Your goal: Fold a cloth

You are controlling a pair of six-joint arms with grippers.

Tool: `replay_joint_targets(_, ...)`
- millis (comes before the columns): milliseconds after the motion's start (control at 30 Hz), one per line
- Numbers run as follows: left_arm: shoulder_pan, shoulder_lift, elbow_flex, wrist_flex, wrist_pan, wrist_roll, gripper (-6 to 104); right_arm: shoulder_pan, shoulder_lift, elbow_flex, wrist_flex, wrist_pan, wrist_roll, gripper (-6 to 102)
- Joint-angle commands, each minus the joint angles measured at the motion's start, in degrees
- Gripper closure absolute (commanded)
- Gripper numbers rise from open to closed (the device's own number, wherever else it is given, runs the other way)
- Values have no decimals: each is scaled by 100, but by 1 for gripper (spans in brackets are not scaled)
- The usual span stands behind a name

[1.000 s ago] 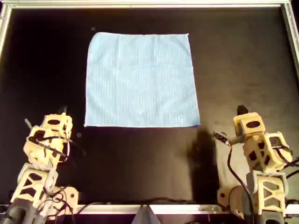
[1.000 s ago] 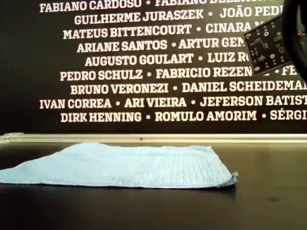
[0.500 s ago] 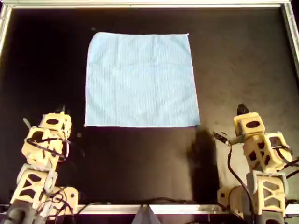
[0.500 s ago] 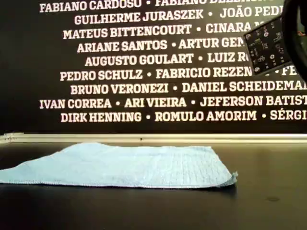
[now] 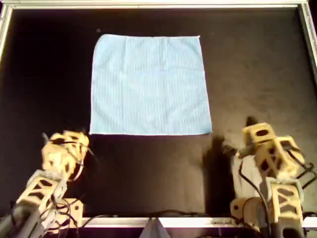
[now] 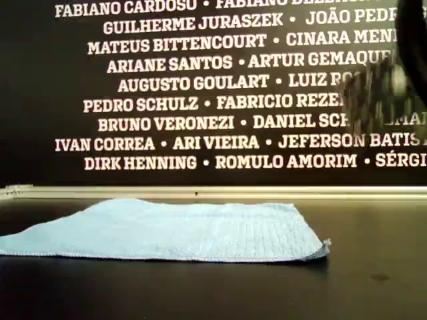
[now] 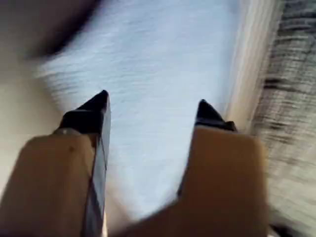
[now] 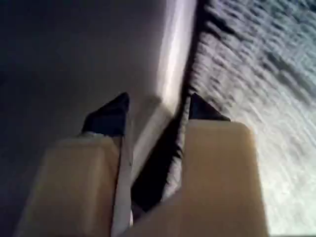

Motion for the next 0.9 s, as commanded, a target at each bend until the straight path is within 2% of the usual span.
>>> replay_joint_targets(0, -176, -765, -773, -53, -18, -26, 23, 422, -1037, -606, -132, -114, -88, 48)
replay_joint_targets(100, -176, -1468, -1222, -53, -9, -26, 9, 694, -2215, -1274, -132, -123, -44, 47)
replay_joint_targets(233, -176, -2180, -1600, -53, -9, -35, -2, 721, -3937, -2109, -132, -123, -35, 42)
replay_joint_targets(367, -176, -2417, -1767, -53, -9, -44, -3, 721, -5071, -2944, -9, -123, 0, 31)
replay_joint_targets(433, -185, -2417, -1767, -53, -9, -44, -3, 729, -5423, -3226, 132, -132, 176, 29)
replay_joint_targets(567, -185, -2417, -1775, -53, -9, -35, -3, 756, -5880, -3560, 141, -132, 659, 28)
replay_joint_targets(833, -193, -2417, -1767, -62, -9, 35, -3, 1450, -6029, -3647, 141, -123, 659, 27)
replay_joint_targets(867, -193, -2426, -1767, -62, -9, 44, -3, 1521, -6029, -3691, 149, -123, 712, 27)
